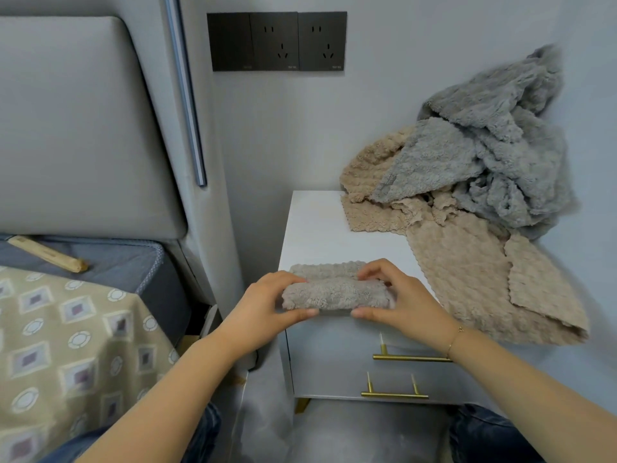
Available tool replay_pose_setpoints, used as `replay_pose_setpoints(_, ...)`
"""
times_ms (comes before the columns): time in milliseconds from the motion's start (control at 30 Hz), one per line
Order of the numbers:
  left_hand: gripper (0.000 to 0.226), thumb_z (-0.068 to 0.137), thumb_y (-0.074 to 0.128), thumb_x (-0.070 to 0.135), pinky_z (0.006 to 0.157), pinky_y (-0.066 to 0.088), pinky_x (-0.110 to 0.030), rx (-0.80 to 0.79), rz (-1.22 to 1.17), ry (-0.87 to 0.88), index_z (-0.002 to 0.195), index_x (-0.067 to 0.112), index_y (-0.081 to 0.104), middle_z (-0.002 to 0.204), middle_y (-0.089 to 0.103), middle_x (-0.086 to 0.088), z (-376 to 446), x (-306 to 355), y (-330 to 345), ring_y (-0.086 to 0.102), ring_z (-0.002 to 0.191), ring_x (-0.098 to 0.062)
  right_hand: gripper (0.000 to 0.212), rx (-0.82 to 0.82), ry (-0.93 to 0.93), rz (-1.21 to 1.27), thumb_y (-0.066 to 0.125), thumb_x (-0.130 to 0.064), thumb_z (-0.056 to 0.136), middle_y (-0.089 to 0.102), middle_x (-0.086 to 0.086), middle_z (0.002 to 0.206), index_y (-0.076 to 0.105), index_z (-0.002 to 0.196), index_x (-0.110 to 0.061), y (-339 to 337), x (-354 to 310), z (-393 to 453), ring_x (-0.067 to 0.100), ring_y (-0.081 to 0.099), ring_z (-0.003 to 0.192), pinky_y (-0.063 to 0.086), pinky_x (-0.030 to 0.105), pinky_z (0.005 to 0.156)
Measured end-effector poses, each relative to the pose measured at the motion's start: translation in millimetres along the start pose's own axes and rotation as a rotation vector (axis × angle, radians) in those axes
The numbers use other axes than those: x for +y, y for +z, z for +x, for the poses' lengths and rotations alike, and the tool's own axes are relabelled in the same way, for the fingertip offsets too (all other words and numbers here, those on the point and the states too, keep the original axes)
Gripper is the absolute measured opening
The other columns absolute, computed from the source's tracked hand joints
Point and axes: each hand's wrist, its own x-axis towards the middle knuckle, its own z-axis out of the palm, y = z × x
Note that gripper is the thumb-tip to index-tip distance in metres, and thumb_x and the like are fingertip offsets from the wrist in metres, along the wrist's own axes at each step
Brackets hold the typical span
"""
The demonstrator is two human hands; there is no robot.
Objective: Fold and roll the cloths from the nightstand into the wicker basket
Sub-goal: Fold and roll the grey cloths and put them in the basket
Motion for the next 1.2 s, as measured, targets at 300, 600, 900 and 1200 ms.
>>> replay_pose_setpoints(300, 0.078, 0.079, 0.056, 0.073, 0.056, 0.029, -0.032, -0.107, -0.221, -0.226, 0.066, -0.003, 0.046, 0.058, 0.039, -0.005, 34, 2, -10, 0.036, 0.053, -0.018, 0.038, 0.002, 0.166, 0.178, 0.066, -0.054, 0.078, 0.05, -0.016, 0.054, 0.059, 0.068, -0.017, -4, -4, 37, -0.002, 0.042, 0.05, 0.031, 0.016, 0.053)
replay_pose_setpoints(600, 0.07, 0.076, 0.046, 0.08, 0.073, 0.048, -0.03, -0.047, 0.009, -0.559, 0.094, 0.014, 0.06, 0.091, 0.064, 0.0, 58, 3, -6, 0.061, 0.084, -0.016, 0.051, -0.077, 0.409, 0.065, 0.069, -0.062, 0.074, 0.06, -0.005, 0.091, 0.06, 0.094, -0.017, -10, 6, 75, 0.012, 0.057, 0.085, 0.039, 0.025, 0.069)
replay_pose_setpoints(900, 0.066, 0.063, 0.078, 0.063, 0.093, 0.053, -0.033, -0.139, -0.36, -0.573, 0.112, 0.021, 0.066, 0.106, 0.072, 0.006, 66, 15, -17, 0.068, 0.096, -0.012, 0.038, -0.276, 0.412, 0.037, 0.064, -0.049, 0.085, 0.073, -0.002, 0.1, 0.072, 0.099, -0.015, -30, -4, 85, 0.013, 0.067, 0.096, 0.049, 0.029, 0.095)
replay_pose_setpoints(1200, 0.044, 0.077, 0.078, 0.021, 0.087, 0.056, -0.025, -0.267, -0.688, -0.411, 0.117, 0.01, 0.064, 0.111, 0.072, -0.006, 64, 53, -19, 0.07, 0.1, -0.015, 0.054, -0.463, 0.331, 0.216, 0.071, -0.046, 0.068, 0.072, -0.001, 0.11, 0.069, 0.113, -0.017, -59, -24, 48, 0.012, 0.068, 0.101, 0.052, 0.025, 0.089)
